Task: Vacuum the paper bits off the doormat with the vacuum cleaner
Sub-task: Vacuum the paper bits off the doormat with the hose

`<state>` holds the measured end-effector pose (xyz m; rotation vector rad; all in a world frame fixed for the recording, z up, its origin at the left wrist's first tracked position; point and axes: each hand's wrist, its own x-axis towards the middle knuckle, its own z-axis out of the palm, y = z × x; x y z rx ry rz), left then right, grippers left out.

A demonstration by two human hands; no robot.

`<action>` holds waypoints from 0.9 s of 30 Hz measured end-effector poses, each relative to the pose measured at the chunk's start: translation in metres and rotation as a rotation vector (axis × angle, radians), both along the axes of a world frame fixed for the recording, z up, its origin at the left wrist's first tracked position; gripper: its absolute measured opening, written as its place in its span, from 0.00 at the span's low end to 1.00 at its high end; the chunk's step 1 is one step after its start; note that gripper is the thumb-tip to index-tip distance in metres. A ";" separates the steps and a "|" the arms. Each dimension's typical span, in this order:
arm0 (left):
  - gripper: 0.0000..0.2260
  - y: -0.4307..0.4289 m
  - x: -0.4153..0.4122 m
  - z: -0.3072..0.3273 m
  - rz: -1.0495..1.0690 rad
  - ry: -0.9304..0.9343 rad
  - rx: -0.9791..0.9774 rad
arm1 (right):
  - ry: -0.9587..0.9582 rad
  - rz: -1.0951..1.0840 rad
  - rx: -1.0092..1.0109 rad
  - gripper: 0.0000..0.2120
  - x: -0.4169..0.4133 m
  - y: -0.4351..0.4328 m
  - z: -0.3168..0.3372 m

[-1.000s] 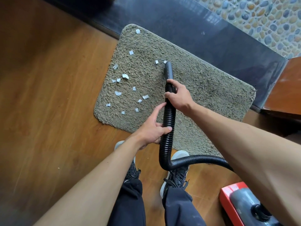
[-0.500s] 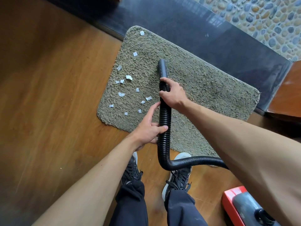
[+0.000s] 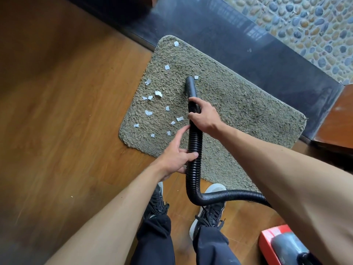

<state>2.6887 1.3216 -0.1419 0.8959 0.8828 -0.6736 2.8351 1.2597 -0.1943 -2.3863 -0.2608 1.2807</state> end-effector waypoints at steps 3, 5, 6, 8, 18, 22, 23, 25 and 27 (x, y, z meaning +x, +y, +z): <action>0.38 -0.002 0.004 0.001 -0.019 -0.006 -0.019 | -0.017 -0.024 -0.024 0.31 0.001 -0.005 0.003; 0.38 -0.004 0.009 0.001 -0.033 -0.012 -0.027 | -0.032 -0.039 -0.036 0.31 0.006 -0.008 0.004; 0.38 -0.004 0.012 0.001 -0.038 -0.016 -0.031 | -0.042 -0.044 -0.042 0.31 0.009 -0.008 0.005; 0.37 -0.002 0.019 0.000 -0.044 -0.028 -0.042 | -0.059 -0.051 -0.050 0.30 0.015 -0.008 0.005; 0.38 0.018 0.008 -0.001 -0.027 -0.039 -0.075 | -0.041 -0.005 -0.078 0.29 0.009 0.013 0.008; 0.37 0.033 -0.001 0.002 0.002 -0.031 -0.074 | -0.036 0.051 -0.070 0.29 0.001 0.032 0.008; 0.37 0.037 -0.003 0.002 0.006 -0.033 -0.070 | -0.044 0.068 -0.068 0.29 0.001 0.036 0.007; 0.37 0.043 -0.005 0.004 0.019 -0.031 -0.062 | -0.053 0.096 -0.066 0.28 -0.001 0.043 0.006; 0.37 0.048 -0.008 0.005 0.031 -0.023 -0.055 | -0.050 0.124 -0.051 0.29 -0.002 0.050 0.007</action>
